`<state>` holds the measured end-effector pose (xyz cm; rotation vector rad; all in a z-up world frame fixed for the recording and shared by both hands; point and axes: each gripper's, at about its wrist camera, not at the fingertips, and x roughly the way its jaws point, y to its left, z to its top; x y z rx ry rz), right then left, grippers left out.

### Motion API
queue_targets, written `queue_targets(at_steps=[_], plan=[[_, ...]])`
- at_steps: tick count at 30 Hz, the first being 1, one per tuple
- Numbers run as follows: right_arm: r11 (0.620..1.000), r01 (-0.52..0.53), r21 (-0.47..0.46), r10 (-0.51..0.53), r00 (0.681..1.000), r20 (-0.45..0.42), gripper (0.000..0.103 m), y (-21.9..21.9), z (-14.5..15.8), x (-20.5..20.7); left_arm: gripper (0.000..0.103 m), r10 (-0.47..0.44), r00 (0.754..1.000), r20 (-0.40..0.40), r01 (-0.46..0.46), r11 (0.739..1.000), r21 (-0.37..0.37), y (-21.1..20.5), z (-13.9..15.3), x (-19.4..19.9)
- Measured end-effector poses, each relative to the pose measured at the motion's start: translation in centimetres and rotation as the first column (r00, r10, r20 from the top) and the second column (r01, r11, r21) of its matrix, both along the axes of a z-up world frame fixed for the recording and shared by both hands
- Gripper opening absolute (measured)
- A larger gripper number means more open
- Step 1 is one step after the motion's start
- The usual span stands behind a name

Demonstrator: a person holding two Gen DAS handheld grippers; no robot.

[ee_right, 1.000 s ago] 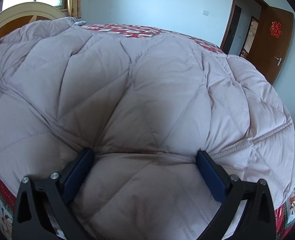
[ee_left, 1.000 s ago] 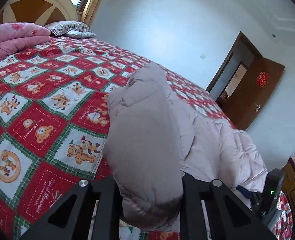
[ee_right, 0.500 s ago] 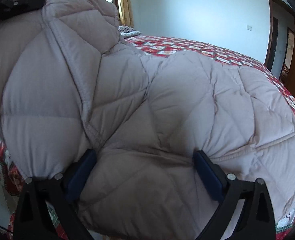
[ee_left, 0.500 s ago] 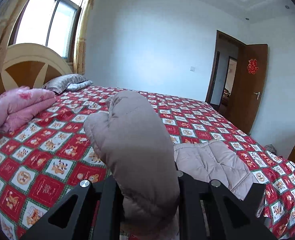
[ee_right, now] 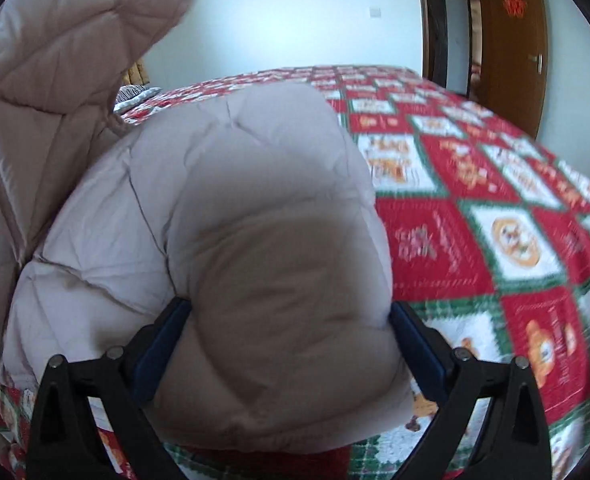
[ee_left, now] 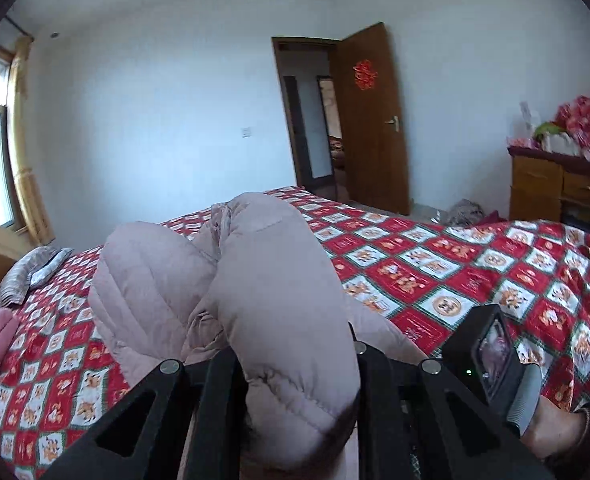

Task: Fold large clothes

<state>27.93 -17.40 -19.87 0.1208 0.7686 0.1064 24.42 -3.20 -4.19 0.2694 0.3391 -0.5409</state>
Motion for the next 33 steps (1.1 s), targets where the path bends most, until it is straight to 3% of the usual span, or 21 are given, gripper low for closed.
queue_targets(at_steps=[5, 10, 17, 22, 27, 30, 33], plan=[[1.0, 0.009, 0.015, -0.009, 1.0, 0.019, 0.1, 0.9, -0.1, -1.1, 0.013, -0.067, 0.996, -0.065, 0.073, 0.994, 0.085, -3.8, -2.5, 1.6], [0.998, 0.032, 0.045, -0.033, 0.999, 0.038, 0.099, 0.1, -0.5, -2.9, 0.014, -0.102, 0.988, -0.116, 0.114, 0.988, 0.105, -5.8, -3.6, 2.7], [0.998, 0.051, 0.048, -0.054, 0.997, 0.055, 0.099, 0.0, -0.3, -2.7, 0.014, -0.206, 0.97, -0.132, 0.221, 0.97, 0.105, -7.8, -5.2, 2.2], [0.997, 0.053, 0.052, -0.056, 0.997, 0.061, 0.099, -0.5, -0.5, -2.4, 0.015, -0.285, 0.951, -0.121, 0.302, 0.941, 0.155, -9.2, -6.6, 1.1], [0.997, 0.057, 0.045, -0.06, 0.996, 0.065, 0.099, -0.5, -0.5, -2.4, 0.019, -0.349, 0.92, -0.181, 0.366, 0.928, 0.07, -8.4, -6.9, 2.5], [0.997, 0.057, 0.044, -0.06, 0.996, 0.064, 0.1, -0.5, -0.5, -2.4, 0.02, -0.353, 0.917, -0.188, 0.368, 0.929, 0.051, -8.3, -6.9, 2.5], [0.997, 0.056, 0.046, -0.059, 0.996, 0.066, 0.1, -0.4, -0.5, -2.6, 0.021, -0.341, 0.926, -0.162, 0.357, 0.931, 0.08, -8.5, -7.1, 1.8]])
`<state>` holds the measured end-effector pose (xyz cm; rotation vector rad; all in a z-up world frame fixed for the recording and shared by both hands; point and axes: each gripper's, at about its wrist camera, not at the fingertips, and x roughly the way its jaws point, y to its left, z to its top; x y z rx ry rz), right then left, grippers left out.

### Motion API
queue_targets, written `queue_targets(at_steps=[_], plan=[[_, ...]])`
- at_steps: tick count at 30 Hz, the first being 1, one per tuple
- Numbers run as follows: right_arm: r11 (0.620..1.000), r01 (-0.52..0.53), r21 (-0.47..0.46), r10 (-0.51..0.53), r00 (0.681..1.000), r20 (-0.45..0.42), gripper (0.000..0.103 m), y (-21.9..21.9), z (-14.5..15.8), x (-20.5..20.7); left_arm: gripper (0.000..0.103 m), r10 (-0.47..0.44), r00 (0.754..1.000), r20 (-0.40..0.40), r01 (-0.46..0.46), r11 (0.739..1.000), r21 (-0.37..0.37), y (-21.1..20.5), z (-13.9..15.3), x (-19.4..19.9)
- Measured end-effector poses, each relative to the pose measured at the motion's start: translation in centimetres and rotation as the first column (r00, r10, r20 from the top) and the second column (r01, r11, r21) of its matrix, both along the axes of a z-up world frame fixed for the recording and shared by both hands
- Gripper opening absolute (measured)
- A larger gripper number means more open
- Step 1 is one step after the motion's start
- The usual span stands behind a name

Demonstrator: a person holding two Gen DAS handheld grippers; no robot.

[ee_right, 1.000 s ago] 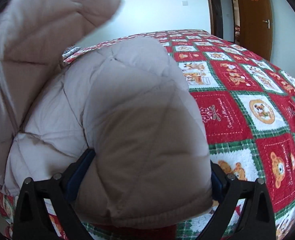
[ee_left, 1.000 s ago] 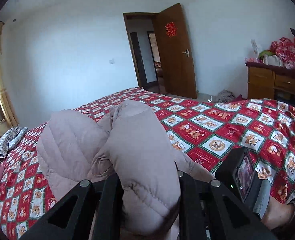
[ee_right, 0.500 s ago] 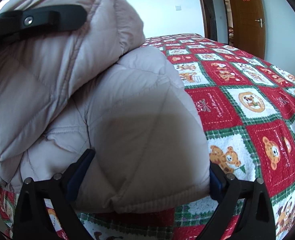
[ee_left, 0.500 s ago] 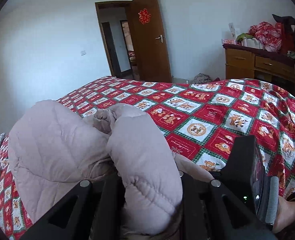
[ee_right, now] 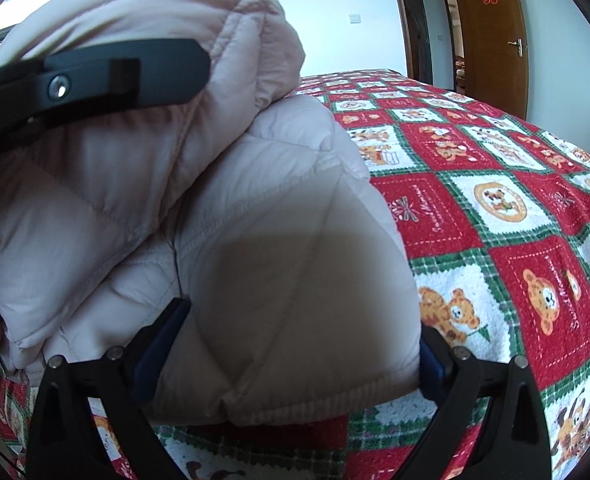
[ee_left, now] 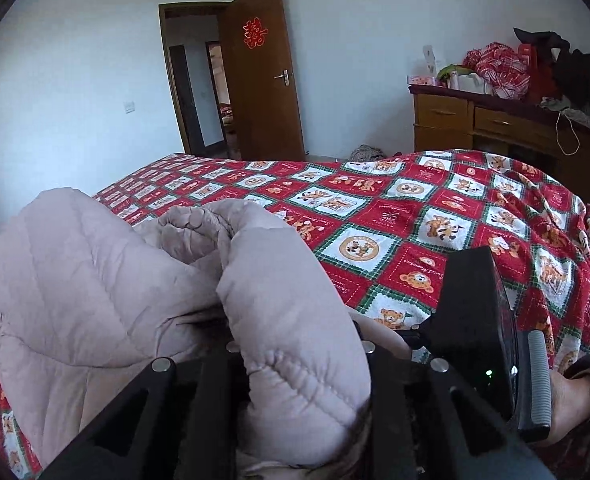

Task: Fold large clothes

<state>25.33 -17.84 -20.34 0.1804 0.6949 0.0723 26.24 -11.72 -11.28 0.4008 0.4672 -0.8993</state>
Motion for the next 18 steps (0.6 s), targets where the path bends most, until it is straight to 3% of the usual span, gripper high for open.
queue_targets(at_steps=[8, 14, 16, 17, 18], plan=[[1.0, -0.003, 0.001, 0.003, 1.0, 0.005, 0.101, -0.1, -0.1, 0.0, 0.029, 0.102, 0.994, 0.035, -0.097, 0.988, -0.122, 2.1, 1.2, -0.3], [1.0, -0.004, -0.001, 0.004, 1.0, 0.006, 0.101, -0.1, -0.1, 0.0, 0.038, 0.175, 0.981, 0.081, -0.152, 0.96, -0.235, 3.7, 3.3, -1.2], [1.0, -0.005, -0.001, 0.005, 1.0, 0.005, 0.102, 0.0, -0.1, 0.0, 0.054, 0.18, 0.979, 0.1, -0.141, 0.94, -0.31, 4.9, 4.8, -2.1], [1.0, -0.006, -0.001, 0.006, 1.0, 0.005, 0.102, -0.1, -0.1, 0.0, 0.06, 0.192, 0.974, 0.124, -0.136, 0.923, -0.361, 5.9, 5.9, -2.8], [1.0, -0.007, -0.001, 0.007, 1.0, 0.005, 0.102, -0.1, -0.1, 0.0, 0.074, 0.228, 0.961, 0.156, -0.146, 0.897, -0.417, 7.2, 6.8, -3.5]])
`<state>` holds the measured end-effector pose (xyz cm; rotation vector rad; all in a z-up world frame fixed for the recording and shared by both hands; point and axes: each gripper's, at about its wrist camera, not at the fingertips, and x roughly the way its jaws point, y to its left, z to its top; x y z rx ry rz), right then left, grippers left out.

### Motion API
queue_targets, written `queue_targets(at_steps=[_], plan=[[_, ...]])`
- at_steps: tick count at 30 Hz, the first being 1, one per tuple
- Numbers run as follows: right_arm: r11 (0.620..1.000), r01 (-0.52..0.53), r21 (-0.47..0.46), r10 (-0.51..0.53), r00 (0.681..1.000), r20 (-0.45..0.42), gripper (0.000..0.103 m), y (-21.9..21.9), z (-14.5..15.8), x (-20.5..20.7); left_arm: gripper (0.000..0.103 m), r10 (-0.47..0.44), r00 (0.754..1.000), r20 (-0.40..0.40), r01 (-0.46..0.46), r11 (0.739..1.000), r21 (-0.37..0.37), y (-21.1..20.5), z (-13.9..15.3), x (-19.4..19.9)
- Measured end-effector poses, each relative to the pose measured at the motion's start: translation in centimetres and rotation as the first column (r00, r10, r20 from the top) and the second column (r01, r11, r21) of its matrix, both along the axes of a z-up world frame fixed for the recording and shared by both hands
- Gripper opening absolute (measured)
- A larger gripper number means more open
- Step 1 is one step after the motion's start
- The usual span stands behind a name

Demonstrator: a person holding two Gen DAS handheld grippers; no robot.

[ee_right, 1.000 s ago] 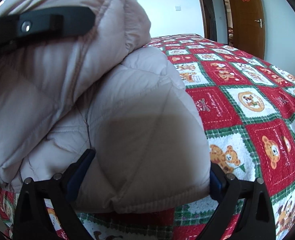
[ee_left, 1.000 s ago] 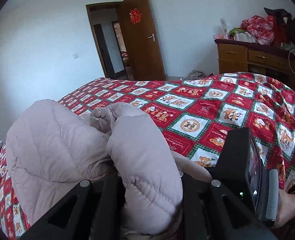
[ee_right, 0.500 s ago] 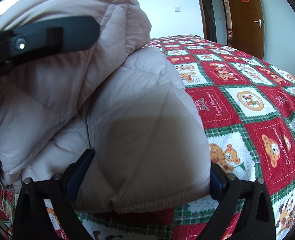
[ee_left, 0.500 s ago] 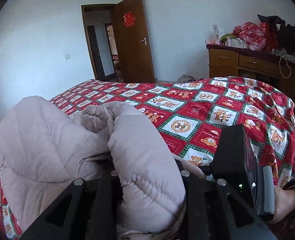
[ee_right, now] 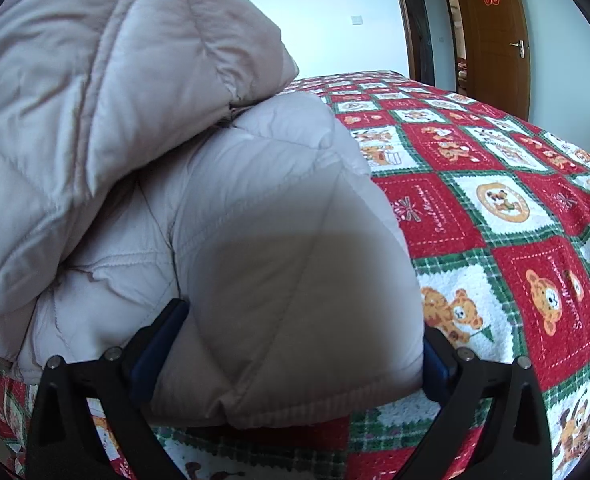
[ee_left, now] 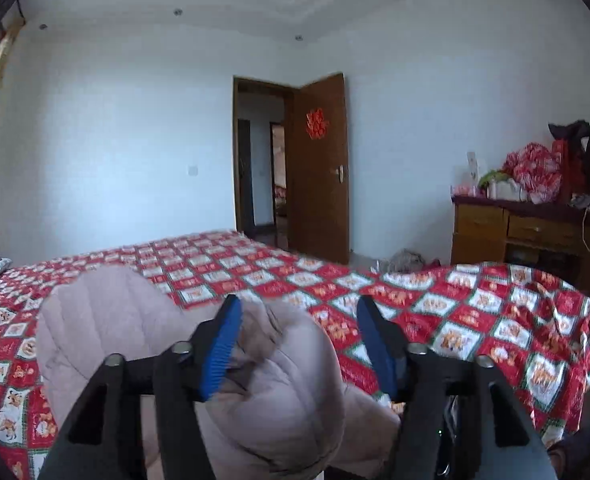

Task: Fold large clothes

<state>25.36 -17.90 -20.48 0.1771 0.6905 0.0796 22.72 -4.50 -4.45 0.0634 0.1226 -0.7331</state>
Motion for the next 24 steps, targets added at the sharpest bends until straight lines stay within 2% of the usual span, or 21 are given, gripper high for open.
queue_targets(at_steps=[1, 3, 4, 5, 6, 8, 10, 12, 13, 16, 18, 22, 24], plan=[[1.0, 0.0, 0.001, 0.0, 1.0, 0.0, 0.102, 0.0, 0.0, 0.0, 0.085, 0.038, 0.999, 0.031, -0.036, 0.998, -0.06, 1.3, 0.8, -0.4], [1.0, 0.0, 0.0, 0.0, 1.0, 0.001, 0.102, 0.0, 0.0, 0.1, 0.095, 0.132, 0.991, 0.023, -0.124, 0.969, -0.215, 5.4, 2.3, -0.1], [1.0, 0.001, -0.001, -0.001, 1.0, 0.001, 0.102, 0.0, 0.0, 0.1, 0.095, 0.227, 0.974, 0.0, -0.219, 0.942, -0.255, 7.2, 2.5, 0.6], [1.0, 0.001, -0.003, -0.001, 1.0, 0.002, 0.102, 0.0, 0.0, 0.1, 0.096, 0.332, 0.943, -0.036, -0.329, 0.907, -0.264, 8.7, 2.4, 1.8], [1.0, 0.001, -0.004, -0.001, 1.0, 0.002, 0.102, 0.1, 0.0, 0.1, 0.096, 0.394, 0.915, -0.082, -0.402, 0.883, -0.243, 9.9, 1.8, 3.5], [1.0, 0.001, -0.006, -0.001, 1.0, 0.002, 0.102, 0.0, 0.0, 0.1, 0.096, 0.507, 0.834, -0.219, -0.541, 0.829, -0.144, 11.9, -0.7, 7.7], [1.0, 0.002, -0.008, -0.002, 1.0, 0.003, 0.102, 0.0, 0.0, 0.1, 0.096, 0.487, 0.784, -0.385, -0.561, 0.821, -0.103, 13.7, -4.3, 11.5], [1.0, 0.003, -0.013, -0.003, 1.0, 0.004, 0.102, 0.1, -0.1, 0.1, 0.096, 0.468, 0.742, -0.48, -0.557, 0.829, -0.052, 13.4, -7.0, 13.6], [1.0, 0.003, -0.014, -0.003, 1.0, 0.003, 0.102, 0.1, -0.1, 0.2, 0.096, 0.459, 0.735, -0.498, -0.549, 0.835, -0.039, 12.8, -7.8, 14.0], [1.0, 0.003, -0.01, -0.003, 1.0, 0.003, 0.102, -0.1, 0.0, 0.2, 0.096, 0.466, 0.763, -0.447, -0.519, 0.855, 0.005, 10.2, -7.8, 13.6], [1.0, 0.005, -0.007, -0.005, 1.0, 0.001, 0.102, -0.2, 0.1, 0.1, 0.096, 0.452, 0.798, -0.398, -0.468, 0.881, 0.062, 7.4, -7.1, 13.3], [0.999, 0.021, 0.038, -0.021, 1.0, -0.001, 0.102, -1.2, 0.5, -0.4, 0.096, 0.446, 0.846, -0.292, -0.405, 0.894, 0.192, 3.2, -6.4, 12.3], [0.998, 0.028, 0.051, -0.028, 1.0, -0.004, 0.102, -1.8, 0.7, -0.7, 0.096, 0.433, 0.858, -0.275, -0.375, 0.896, 0.238, 1.8, -6.7, 12.3]])
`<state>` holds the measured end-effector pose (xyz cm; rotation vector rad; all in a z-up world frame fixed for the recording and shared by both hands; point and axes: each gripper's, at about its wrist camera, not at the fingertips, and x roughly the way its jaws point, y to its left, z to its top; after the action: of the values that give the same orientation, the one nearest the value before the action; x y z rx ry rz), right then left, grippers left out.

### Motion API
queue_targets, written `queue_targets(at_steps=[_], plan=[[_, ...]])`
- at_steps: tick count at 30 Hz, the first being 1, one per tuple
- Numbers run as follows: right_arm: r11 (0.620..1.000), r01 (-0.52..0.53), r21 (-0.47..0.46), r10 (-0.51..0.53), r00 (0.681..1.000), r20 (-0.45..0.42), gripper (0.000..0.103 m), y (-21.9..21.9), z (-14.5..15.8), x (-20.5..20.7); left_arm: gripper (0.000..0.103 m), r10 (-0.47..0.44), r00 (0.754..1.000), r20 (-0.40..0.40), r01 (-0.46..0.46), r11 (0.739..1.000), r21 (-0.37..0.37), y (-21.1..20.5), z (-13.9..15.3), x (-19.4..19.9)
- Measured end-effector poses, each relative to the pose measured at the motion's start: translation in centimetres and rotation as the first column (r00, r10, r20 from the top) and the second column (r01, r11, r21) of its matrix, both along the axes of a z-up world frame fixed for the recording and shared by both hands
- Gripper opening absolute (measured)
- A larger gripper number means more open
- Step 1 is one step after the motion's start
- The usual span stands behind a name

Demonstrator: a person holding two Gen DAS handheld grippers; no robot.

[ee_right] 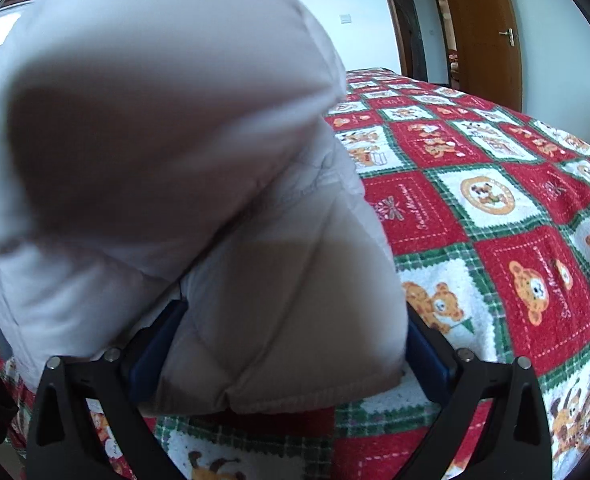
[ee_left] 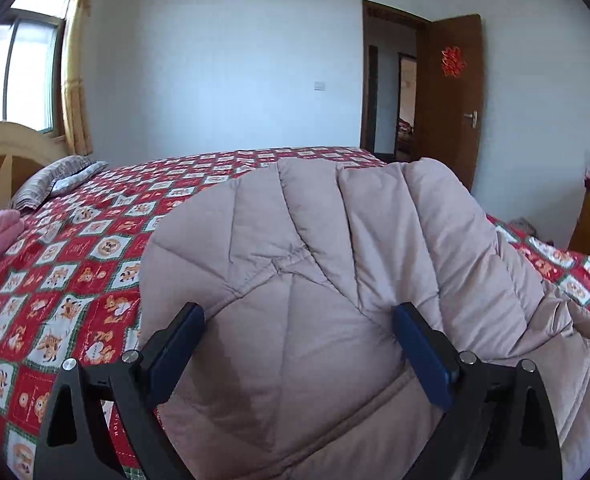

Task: Fold large clothes

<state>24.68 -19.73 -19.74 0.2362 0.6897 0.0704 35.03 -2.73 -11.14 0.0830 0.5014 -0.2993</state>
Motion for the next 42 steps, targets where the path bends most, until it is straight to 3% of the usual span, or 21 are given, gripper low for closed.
queue_targets(at_steps=[6, 9, 18, 23, 32, 37, 42], plan=[[0.998, 0.028, 0.05, -0.028, 1.0, 0.001, 0.102, -2.4, 0.9, -1.0, 0.096, -0.05, 0.998, -0.03, 0.051, 0.997, 0.058, -2.4, -1.5, 0.8], [0.991, 0.114, 0.064, -0.115, 0.993, 0.015, 0.102, -4.7, 2.0, -1.6, 0.097, -0.028, 0.999, -0.038, 0.031, 0.997, 0.069, -2.8, -1.9, 1.4], [0.975, 0.214, -0.065, -0.211, 0.976, 0.048, 0.102, -6.7, 6.6, -0.4, 0.098, 0.009, 0.999, -0.053, -0.003, 0.994, 0.106, -4.5, -2.7, 2.2], [0.963, 0.264, -0.063, -0.261, 0.964, 0.049, 0.102, -8.0, 7.9, -0.3, 0.098, 0.013, 0.999, -0.051, -0.007, 0.993, 0.114, -5.2, -2.7, 2.0], [0.957, 0.281, -0.068, -0.282, 0.96, -0.004, 0.102, -9.2, 7.0, -0.8, 0.098, 0.02, 0.999, -0.047, -0.014, 0.991, 0.137, -5.9, -2.8, 1.9], [0.945, 0.318, -0.081, -0.316, 0.948, 0.031, 0.102, -9.8, 8.4, -1.9, 0.099, 0.024, 0.999, -0.042, -0.017, 0.989, 0.146, -6.6, -2.9, 2.0], [0.951, 0.293, -0.092, -0.287, 0.955, 0.078, 0.101, -8.9, 10.2, -1.0, 0.099, 0.023, 1.0, -0.02, -0.019, 0.986, 0.168, -7.3, -3.1, 1.9]])
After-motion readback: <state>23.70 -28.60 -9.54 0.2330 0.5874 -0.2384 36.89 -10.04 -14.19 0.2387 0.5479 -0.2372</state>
